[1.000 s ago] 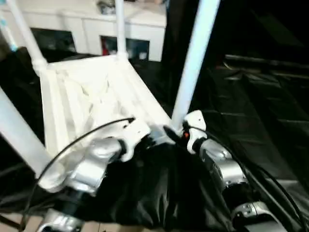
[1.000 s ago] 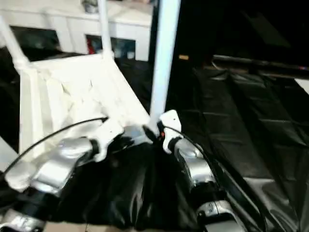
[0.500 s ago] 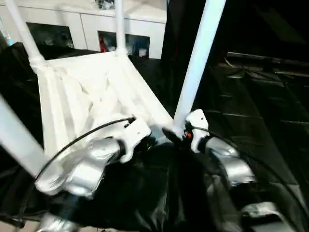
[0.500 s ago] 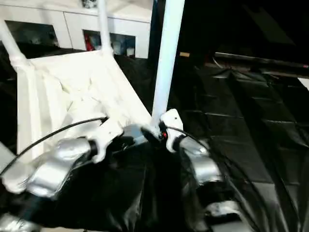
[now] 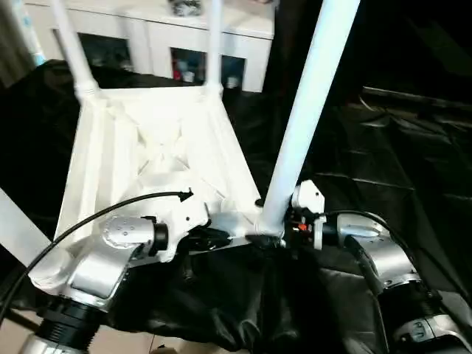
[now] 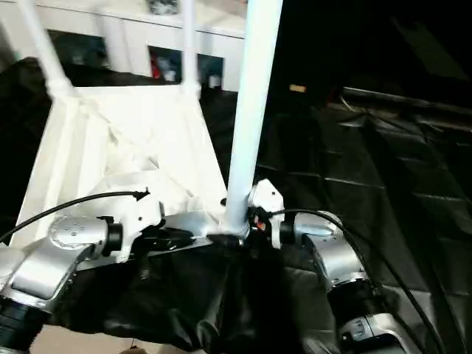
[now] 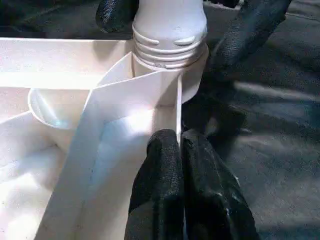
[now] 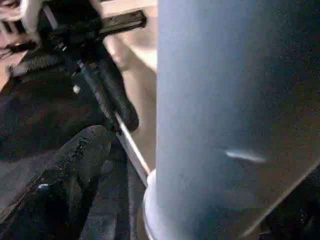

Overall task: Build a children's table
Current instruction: Rotate leg to tighten

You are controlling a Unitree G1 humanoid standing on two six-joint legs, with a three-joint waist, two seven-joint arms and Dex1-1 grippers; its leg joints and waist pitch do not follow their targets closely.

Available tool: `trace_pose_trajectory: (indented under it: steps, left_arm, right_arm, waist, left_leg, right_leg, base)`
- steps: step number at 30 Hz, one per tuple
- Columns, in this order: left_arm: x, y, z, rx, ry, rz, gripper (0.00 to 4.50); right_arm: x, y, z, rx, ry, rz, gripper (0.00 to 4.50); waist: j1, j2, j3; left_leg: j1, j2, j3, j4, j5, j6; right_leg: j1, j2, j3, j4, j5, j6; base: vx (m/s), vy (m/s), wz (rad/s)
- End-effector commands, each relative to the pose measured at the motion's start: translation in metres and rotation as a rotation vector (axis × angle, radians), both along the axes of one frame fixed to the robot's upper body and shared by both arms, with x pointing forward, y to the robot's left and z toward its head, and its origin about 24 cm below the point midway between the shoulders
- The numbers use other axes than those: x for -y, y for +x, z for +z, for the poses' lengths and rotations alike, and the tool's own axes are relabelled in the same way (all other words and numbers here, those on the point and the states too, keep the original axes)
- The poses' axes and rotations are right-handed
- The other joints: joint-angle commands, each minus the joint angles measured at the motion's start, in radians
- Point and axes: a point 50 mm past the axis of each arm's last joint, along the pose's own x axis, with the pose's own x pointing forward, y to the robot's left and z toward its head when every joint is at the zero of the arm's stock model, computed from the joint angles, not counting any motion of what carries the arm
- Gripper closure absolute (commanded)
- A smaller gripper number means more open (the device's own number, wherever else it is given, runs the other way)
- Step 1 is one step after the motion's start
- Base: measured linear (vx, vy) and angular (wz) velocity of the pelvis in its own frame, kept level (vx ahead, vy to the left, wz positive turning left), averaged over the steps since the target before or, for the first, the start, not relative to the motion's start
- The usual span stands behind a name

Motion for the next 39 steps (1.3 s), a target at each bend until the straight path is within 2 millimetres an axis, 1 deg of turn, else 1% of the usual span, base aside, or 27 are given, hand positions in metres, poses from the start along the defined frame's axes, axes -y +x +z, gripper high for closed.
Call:
trace_pose_trajectory:
  steps: [1,6,8,10,11,12,14,15,16,17,18,19,22,23,24,25,26,29,30,33,35,36,38,39]
  left_arm:
    - [0.019,-0.004,0.008,0.006,-0.084,-0.129,4.5]
    - [0.02,-0.006,0.009,-0.01,-0.087,-0.168,4.5]
    - [0.021,-0.009,0.009,-0.027,-0.092,-0.187,4.5]
    - [0.02,-0.01,0.008,-0.037,-0.09,-0.197,4.5]
    - [0.02,-0.012,0.008,-0.048,-0.089,-0.208,4.5]
    - [0.02,-0.012,0.008,-0.053,-0.09,-0.211,4.5]
    - [0.02,-0.013,0.008,-0.063,-0.091,-0.218,4.5]
    - [0.02,-0.014,0.008,-0.067,-0.091,-0.222,4.5]
    - [0.02,-0.015,0.008,-0.076,-0.091,-0.233,4.5]
    - [0.02,-0.016,0.008,-0.084,-0.09,-0.244,4.5]
    - [0.02,-0.016,0.008,-0.086,-0.089,-0.246,4.5]
    - [0.02,-0.017,0.007,-0.091,-0.088,-0.254,4.5]
    - [0.021,-0.017,0.007,-0.091,-0.086,-0.258,4.5]
    - [0.021,-0.016,0.007,-0.091,-0.085,-0.259,4.5]
    - [0.022,-0.016,0.006,-0.089,-0.08,-0.261,4.5]
    - [0.022,-0.015,0.006,-0.088,-0.077,-0.262,4.5]
    - [0.022,-0.015,0.006,-0.088,-0.073,-0.264,4.5]
    - [0.021,-0.014,0.006,-0.087,-0.067,-0.265,4.5]
    - [0.02,-0.014,0.005,-0.084,-0.062,-0.263,4.5]
    - [0.019,-0.012,0.005,-0.078,-0.057,-0.257,4.5]
    - [0.019,-0.009,0.004,-0.049,-0.046,-0.223,4.5]
    - [0.019,-0.007,0.004,-0.036,-0.044,-0.211,4.5]
    - [0.021,-0.002,0.003,-0.006,-0.037,-0.161,4.5]
    - [0.025,0.008,0.001,0.031,-0.025,-0.063,4.5]
  right_arm:
    - [-0.01,0.001,0.007,0.067,-0.059,0.089,0.09]
    - [-0.008,-0.001,0.004,0.069,-0.106,0.136,0.09]
    - [-0.007,-0.001,0.005,0.064,-0.109,0.144,0.33]
    - [-0.007,-0.001,0.005,0.059,-0.105,0.148,0.48]
    - [-0.006,-0.002,0.005,0.053,-0.1,0.152,0.62]
    - [-0.006,-0.002,0.005,0.052,-0.098,0.153,0.62]
    - [-0.006,-0.002,0.006,0.049,-0.093,0.157,0.89]
    - [-0.006,-0.002,0.006,0.046,-0.09,0.159,0.95]
    - [-0.006,-0.003,0.006,0.044,-0.087,0.165,0.95]
    - [-0.006,-0.004,0.005,0.034,-0.082,0.174,1.13]
    - [-0.006,-0.004,0.005,0.034,-0.082,0.175,1.13]
    - [-0.006,-0.005,0.005,0.032,-0.08,0.179,1.32]
    - [-0.005,-0.006,0.005,0.028,-0.077,0.182,1.42]
    - [-0.005,-0.007,0.005,0.025,-0.075,0.182,1.57]
    - [-0.005,-0.008,0.004,0.016,-0.072,0.183,1.57]
    - [-0.005,-0.009,0.004,0.013,-0.072,0.183,1.69]
    - [-0.004,-0.01,0.003,0.008,-0.071,0.183,1.69]
    - [-0.005,-0.01,0.002,0.003,-0.07,0.182,1.89]
    - [-0.005,-0.011,0.002,-0.001,-0.066,0.178,1.91]
    - [-0.006,-0.011,0.0,-0.009,-0.06,0.172,1.93]
    - [-0.008,-0.013,-0.004,-0.023,-0.054,0.16,1.94]
    - [-0.008,-0.014,-0.005,-0.027,-0.052,0.153,1.94]
    - [-0.009,-0.013,-0.008,-0.034,-0.046,0.112,1.94]
    - [-0.012,-0.007,-0.015,-0.027,-0.04,-0.011,1.94]
  waist:
    - [0.006,-0.004,-0.053]
    - [0.008,-0.006,-0.055]
    - [0.01,-0.004,-0.056]
    - [0.011,-0.005,-0.055]
    - [0.012,-0.002,-0.055]
    - [0.013,0.0,-0.056]
    - [0.013,-0.001,-0.055]
    - [0.014,0.001,-0.056]
    - [0.014,0.0,-0.056]
    - [0.016,0.001,-0.056]
    - [0.017,0.002,-0.056]
    - [0.018,0.002,-0.056]
    - [0.018,0.002,-0.056]
    - [0.018,0.004,-0.057]
    - [0.018,0.01,-0.057]
    - [0.018,0.008,-0.057]
    - [0.019,0.009,-0.057]
    - [0.019,0.011,-0.057]
    - [0.019,0.013,-0.057]
    - [0.019,0.012,-0.057]
    - [0.019,0.014,-0.057]
    - [0.02,0.012,-0.055]
    - [0.02,0.012,-0.055]
    - [0.02,0.009,-0.054]
  left_leg:
    - [-0.003,0.019,0.006,-0.061,-0.163,0.057]
    - [-0.004,0.017,0.006,-0.059,-0.145,0.061]
    - [-0.003,0.017,0.006,-0.058,-0.138,0.065]
    - [-0.002,0.017,0.006,-0.058,-0.138,0.065]
    - [-0.002,0.017,0.006,-0.058,-0.143,0.063]
    - [-0.001,0.017,0.006,-0.058,-0.147,0.062]
    - [-0.001,0.017,0.006,-0.058,-0.15,0.062]
    - [0.0,0.017,0.006,-0.058,-0.153,0.06]
    - [0.0,0.017,0.006,-0.058,-0.153,0.059]
    - [0.001,0.017,0.006,-0.057,-0.155,0.059]
    - [0.001,0.017,0.006,-0.058,-0.154,0.06]
    - [0.002,0.017,0.006,-0.058,-0.154,0.059]
    - [0.001,0.017,0.006,-0.057,-0.151,0.056]
    - [0.001,0.016,0.006,-0.057,-0.154,0.054]
    - [0.002,0.016,0.006,-0.058,-0.159,0.051]
    - [0.002,0.017,0.006,-0.057,-0.16,0.05]
    - [0.003,0.017,0.006,-0.058,-0.164,0.05]
    - [0.002,0.016,0.005,-0.058,-0.17,0.045]
    - [0.003,0.017,0.004,-0.059,-0.181,0.042]
    - [0.003,0.018,0.003,-0.06,-0.193,0.036]
    - [0.004,0.018,0.003,-0.06,-0.192,0.032]
    - [0.004,0.017,0.004,-0.061,-0.193,0.034]
    - [0.005,0.018,0.003,-0.062,-0.206,0.03]
    - [0.005,0.018,0.004,-0.062,-0.213,0.03]
  right_leg:
    - [0.053,-0.041,0.038,-0.064,-0.208,-0.183]
    - [0.057,-0.041,0.039,-0.061,-0.185,-0.184]
    - [0.057,-0.04,0.039,-0.059,-0.172,-0.189]
    - [0.057,-0.039,0.039,-0.058,-0.163,-0.193]
    - [0.057,-0.039,0.039,-0.059,-0.167,-0.195]
    - [0.057,-0.039,0.039,-0.058,-0.165,-0.197]
    - [0.057,-0.038,0.039,-0.058,-0.158,-0.202]
    - [0.057,-0.038,0.039,-0.057,-0.159,-0.203]
    - [0.057,-0.038,0.039,-0.058,-0.157,-0.204]
    - [0.057,-0.038,0.039,-0.057,-0.152,-0.206]
    - [0.057,-0.038,0.039,-0.056,-0.147,-0.209]
    - [0.057,-0.038,0.039,-0.056,-0.145,-0.21]
    - [0.058,-0.037,0.038,-0.054,-0.128,-0.216]
    - [0.059,-0.038,0.039,-0.055,-0.132,-0.214]
    - [0.059,-0.037,0.039,-0.055,-0.133,-0.214]
    - [0.059,-0.038,0.039,-0.056,-0.133,-0.212]
    - [0.059,-0.038,0.039,-0.055,-0.132,-0.214]
    - [0.06,-0.037,0.038,-0.056,-0.132,-0.215]
    - [0.059,-0.038,0.038,-0.057,-0.145,-0.214]
    - [0.06,-0.038,0.038,-0.059,-0.16,-0.209]
    - [0.059,-0.038,0.038,-0.058,-0.155,-0.209]
    - [0.058,-0.037,0.038,-0.06,-0.156,-0.207]
    - [0.059,-0.038,0.038,-0.062,-0.175,-0.202]
    - [0.058,-0.038,0.038,-0.064,-0.189,-0.199]
  base:
    - [0.0,0.0,0.0]
    - [0.0,0.0,0.0]
    - [0.0,0.0,0.0]
    - [0.0,0.0,0.0]
    - [0.0,0.0,0.0]
    - [0.0,0.0,0.0]
    - [0.0,0.0,0.0]
    - [0.0,0.0,0.0]
    - [0.0,0.0,0.0]
    - [0.0,0.0,0.0]
    - [0.0,0.0,0.0]
    - [0.0,0.0,0.0]
    - [0.0,0.0,0.0]
    - [0.0,0.0,0.0]
    - [0.0,0.0,0.0]
    - [0.0,0.0,0.0]
    - [0.0,0.0,0.0]
    - [0.0,0.0,0.0]
    - [0.0,0.0,0.0]
    - [0.0,0.0,0.0]
    - [0.0,0.0,0.0]
    - [0.0,0.0,0.0]
    - [0.0,0.0,0.0]
    - [0.0,0.0,0.0]
